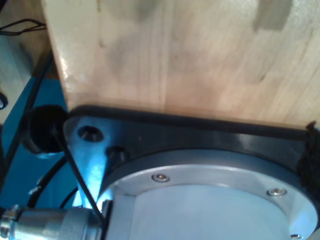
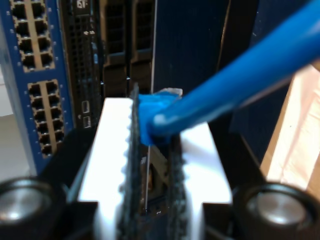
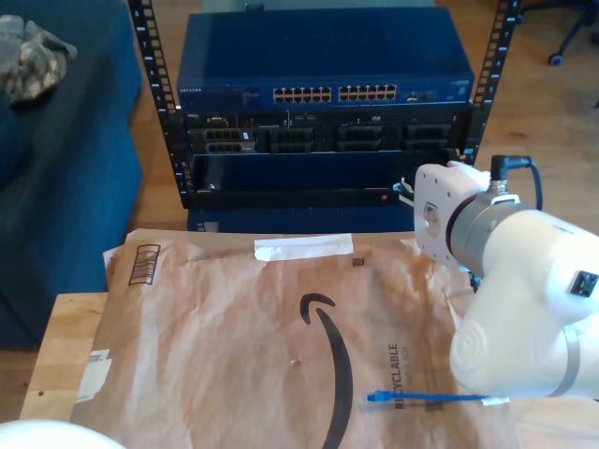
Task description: Grab the cable and plug it in
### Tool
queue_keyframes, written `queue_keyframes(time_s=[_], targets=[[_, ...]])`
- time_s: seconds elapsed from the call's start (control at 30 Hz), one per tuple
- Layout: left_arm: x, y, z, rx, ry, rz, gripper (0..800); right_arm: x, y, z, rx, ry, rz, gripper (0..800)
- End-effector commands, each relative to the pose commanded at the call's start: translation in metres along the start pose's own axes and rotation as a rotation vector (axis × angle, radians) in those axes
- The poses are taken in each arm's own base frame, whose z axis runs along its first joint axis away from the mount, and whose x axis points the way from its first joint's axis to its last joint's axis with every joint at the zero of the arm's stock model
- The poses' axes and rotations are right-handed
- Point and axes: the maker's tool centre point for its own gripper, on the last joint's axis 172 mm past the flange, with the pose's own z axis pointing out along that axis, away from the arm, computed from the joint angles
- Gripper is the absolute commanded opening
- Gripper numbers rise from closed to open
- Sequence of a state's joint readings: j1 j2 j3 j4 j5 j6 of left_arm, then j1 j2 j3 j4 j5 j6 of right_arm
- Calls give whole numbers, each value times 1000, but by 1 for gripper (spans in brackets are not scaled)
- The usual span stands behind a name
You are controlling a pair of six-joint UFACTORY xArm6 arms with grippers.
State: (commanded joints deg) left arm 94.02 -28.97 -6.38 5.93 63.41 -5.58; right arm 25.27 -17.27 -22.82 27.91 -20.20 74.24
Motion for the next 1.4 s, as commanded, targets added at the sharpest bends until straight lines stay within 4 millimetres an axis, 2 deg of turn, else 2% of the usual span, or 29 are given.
queue_keyframes(time_s=[0.13, 0.2, 0.27, 0.4, 0.5, 0.57, 0.67, 0.73, 0.83, 0.93, 1.03, 1.07, 1.1, 1.2, 1.27, 1.3, 1.4], targets=[[0, 0, 0, 0, 0, 0, 800, -6, 5, 1, -9, -10, -13, 0], [0, 0, 0, 0, 0, 0, 800, -15, -9, 5, 8, -23, -15, 0], [0, 0, 0, 0, 0, 0, 800, -20, -19, 29, 2, -16, -12, 0], [0, 0, 0, 0, 0, 0, 800, -23, -48, 35, 74, -7, -14, 0], [0, 0, 0, 0, 0, 0, 800, -20, -50, 38, 115, 15, -25, 0], [0, 0, 0, 0, 0, 0, 800, -24, -45, 38, 111, 11, -33, 0], [0, 0, 0, 0, 0, 0, 800, -31, -15, 38, 65, -1, -55, 0], [0, 0, 0, 0, -2, 0, 800, -28, -5, 36, 56, 4, -58, 1], [0, 0, 0, 0, 0, 0, 800, -25, -15, 30, 104, 16, -63, 1], [0, 0, 0, 0, 0, 0, 800, -23, -11, 22, 114, 21, -63, 1], [0, 0, 0, 0, 0, 0, 800, -24, -10, 24, 114, 21, -62, 8], [0, 0, 0, 0, 0, 0, 800, -25, -17, 24, 131, 22, -58, 62], [0, 0, 0, 0, 0, 0, 800, -24, -25, 27, 154, 31, -60, 48], [0, 0, 0, 0, 0, 0, 800, -37, -47, 46, 193, 27, -60, 36], [0, 0, 0, 0, 0, 0, 800, -70, -68, 48, 244, -13, -72, 4], [0, 0, 0, 0, 0, 0, 800, -79, -63, 52, 236, -24, -81, 4], [0, 0, 0, 0, 0, 0, 800, -83, -65, 54, 242, -28, -84, 4]])
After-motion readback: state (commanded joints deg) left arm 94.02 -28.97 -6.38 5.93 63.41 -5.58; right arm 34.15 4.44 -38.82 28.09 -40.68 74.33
